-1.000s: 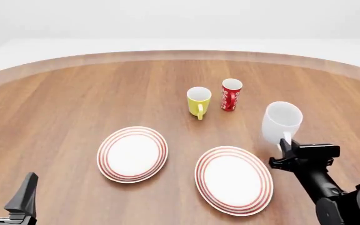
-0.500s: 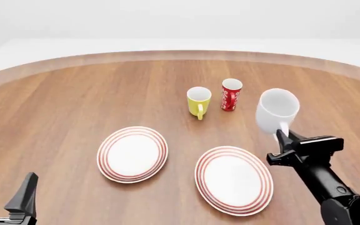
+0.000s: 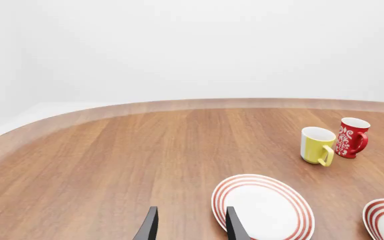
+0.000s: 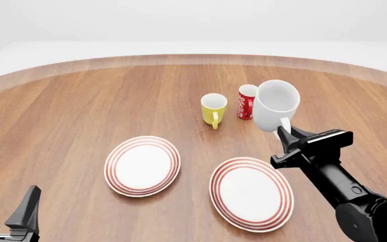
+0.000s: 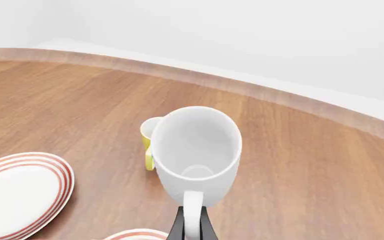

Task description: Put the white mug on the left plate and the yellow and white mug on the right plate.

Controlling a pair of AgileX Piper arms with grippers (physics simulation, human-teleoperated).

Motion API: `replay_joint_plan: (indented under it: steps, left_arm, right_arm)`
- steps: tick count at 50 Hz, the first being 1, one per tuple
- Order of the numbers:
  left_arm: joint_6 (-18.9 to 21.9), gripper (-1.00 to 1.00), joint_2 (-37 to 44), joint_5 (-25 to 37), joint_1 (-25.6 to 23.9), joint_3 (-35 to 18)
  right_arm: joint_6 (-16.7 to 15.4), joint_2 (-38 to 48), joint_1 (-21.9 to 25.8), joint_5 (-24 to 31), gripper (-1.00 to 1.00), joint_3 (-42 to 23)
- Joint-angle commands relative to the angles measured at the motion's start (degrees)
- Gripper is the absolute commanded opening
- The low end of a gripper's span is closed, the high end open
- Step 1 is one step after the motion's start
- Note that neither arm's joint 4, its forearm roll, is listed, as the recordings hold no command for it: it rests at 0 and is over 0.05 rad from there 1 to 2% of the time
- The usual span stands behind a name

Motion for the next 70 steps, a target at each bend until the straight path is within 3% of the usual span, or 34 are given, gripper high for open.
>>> replay_joint_plan:
  steps: [1,24,70]
  left_arm:
    - [0.0,1.00,0.0,0.0,0.0,0.0]
    - [0.0,1.00,0.0,0.0,0.0,0.0]
    - [0.0,1.00,0.0,0.0,0.0,0.0]
  right_arm:
    - [0.6,-0.3,4.3,2.0,-1.00,-2.9]
    - [1.9,4.5,13.7,3.6,-1.00,-9.5]
    - [4.3,18.4,26.0,1.2,-1.00,-19.9]
